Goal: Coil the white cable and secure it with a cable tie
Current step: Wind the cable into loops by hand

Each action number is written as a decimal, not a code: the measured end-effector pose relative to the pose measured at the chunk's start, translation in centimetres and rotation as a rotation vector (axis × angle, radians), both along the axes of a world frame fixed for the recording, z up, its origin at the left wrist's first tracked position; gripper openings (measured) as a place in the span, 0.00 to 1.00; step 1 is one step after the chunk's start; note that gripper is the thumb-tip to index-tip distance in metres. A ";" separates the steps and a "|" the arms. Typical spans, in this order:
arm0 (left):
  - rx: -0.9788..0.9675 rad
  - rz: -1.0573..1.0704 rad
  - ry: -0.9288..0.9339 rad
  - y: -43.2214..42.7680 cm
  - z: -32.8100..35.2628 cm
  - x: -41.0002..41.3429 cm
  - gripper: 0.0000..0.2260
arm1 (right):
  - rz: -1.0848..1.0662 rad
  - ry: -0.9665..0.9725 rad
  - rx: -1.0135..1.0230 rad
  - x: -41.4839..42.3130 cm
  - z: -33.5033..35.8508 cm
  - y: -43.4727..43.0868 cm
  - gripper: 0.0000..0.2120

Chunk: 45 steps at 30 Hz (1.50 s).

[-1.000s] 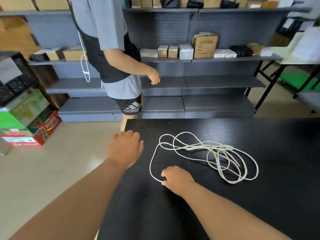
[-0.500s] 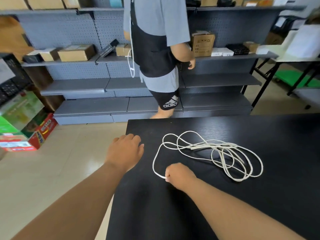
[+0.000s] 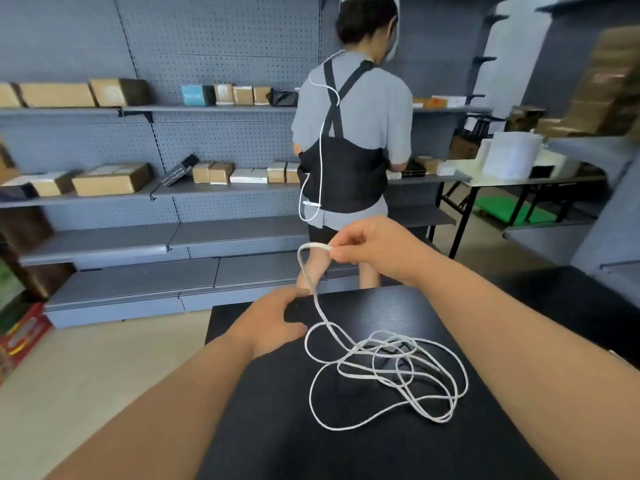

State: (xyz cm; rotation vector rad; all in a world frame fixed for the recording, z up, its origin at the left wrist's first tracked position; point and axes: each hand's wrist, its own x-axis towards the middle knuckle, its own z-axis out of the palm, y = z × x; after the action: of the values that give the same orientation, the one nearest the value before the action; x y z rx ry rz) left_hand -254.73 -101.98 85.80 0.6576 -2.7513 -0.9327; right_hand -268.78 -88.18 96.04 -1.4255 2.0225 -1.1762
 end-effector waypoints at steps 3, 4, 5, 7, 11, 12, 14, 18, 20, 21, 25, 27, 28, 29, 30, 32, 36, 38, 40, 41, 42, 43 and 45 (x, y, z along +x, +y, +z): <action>0.006 -0.053 0.007 1.6 0.9 -2.0 0.23 | -0.001 -0.021 -0.111 -0.8 3.2 1.6 0.08; 0.022 -0.044 0.037 2.0 1.3 -2.6 0.22 | -0.001 -0.031 -0.145 -1.2 3.9 2.2 0.08; 0.038 -0.029 0.083 2.3 1.6 -3.2 0.22 | 0.001 -0.042 -0.177 -1.5 4.4 2.7 0.08; 0.091 0.010 0.180 3.0 2.6 -4.4 0.25 | 0.017 -0.066 -0.233 -2.0 5.3 3.6 0.10; 0.207 -0.018 0.273 4.7 5.1 -6.7 0.19 | 0.056 -0.062 -0.307 -2.6 7.0 5.1 0.11; 0.222 -0.034 0.275 5.0 5.6 -7.3 0.15 | 0.053 -0.062 -0.322 -2.8 7.3 5.3 0.11; 0.268 -0.070 0.298 5.5 6.6 -8.0 0.09 | 0.027 -0.080 -0.360 -3.2 7.8 5.7 0.11; 0.251 -0.030 0.381 5.4 8.1 -8.6 0.09 | -0.027 -0.110 -0.411 -4.7 8.3 7.0 0.10; 0.279 0.040 0.457 5.0 9.0 -8.7 0.08 | -0.058 -0.150 -0.428 -5.5 8.0 7.5 0.10; 0.282 0.073 0.503 4.7 9.5 -8.7 0.08 | -0.079 -0.166 -0.427 -5.8 7.7 7.8 0.10; 0.160 0.205 0.637 3.6 12.1 -8.5 0.08 | -0.171 -0.164 -0.334 -7.4 5.8 8.1 0.08; 0.078 0.227 0.674 3.0 13.3 -8.5 0.10 | -0.200 -0.126 -0.236 -8.2 4.9 8.1 0.05; 0.022 0.227 0.660 2.7 13.9 -8.4 0.09 | -0.201 -0.118 -0.199 -8.3 4.8 8.0 0.05; -0.050 0.224 0.635 2.5 14.5 -8.3 0.07 | -0.199 -0.115 -0.178 -8.4 4.9 8.0 0.06; -0.130 0.218 0.602 2.3 15.2 -8.3 0.06 | -0.204 -0.099 -0.166 -8.4 5.1 7.9 0.11; -0.281 0.180 0.537 2.2 16.4 -8.2 0.06 | -0.256 0.032 -0.159 -8.3 5.9 7.6 0.22; -0.413 0.074 0.466 2.8 18.0 -8.3 0.08 | -0.266 0.437 -0.107 -7.1 7.5 6.3 0.25; -0.419 0.032 0.458 3.0 18.2 -8.3 0.07 | -0.233 0.556 -0.052 -6.5 7.7 5.4 0.23; -0.400 0.006 0.444 3.1 18.0 -8.4 0.06 | -0.204 0.600 -0.020 -6.1 7.7 4.7 0.18; -0.387 -0.001 0.441 3.1 17.8 -8.4 0.06 | -0.194 0.612 -0.020 -6.0 7.6 4.4 0.14; -0.368 -0.007 0.443 3.1 17.6 -8.4 0.06 | -0.188 0.618 -0.024 -6.0 7.6 4.2 0.10; -0.340 -0.011 0.452 3.1 17.3 -8.4 0.06 | -0.184 0.612 -0.029 -6.0 7.6 4.0 0.08; -0.257 -0.007 0.473 3.1 16.9 -8.2 0.07 | -0.155 0.577 -0.005 -6.1 7.3 3.7 0.08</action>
State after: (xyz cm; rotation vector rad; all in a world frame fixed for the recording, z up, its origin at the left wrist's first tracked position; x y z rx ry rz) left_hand -262.94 -98.92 102.68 0.3304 -2.3878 -0.6197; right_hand -274.89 -84.46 103.33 -1.7904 2.5476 -0.8880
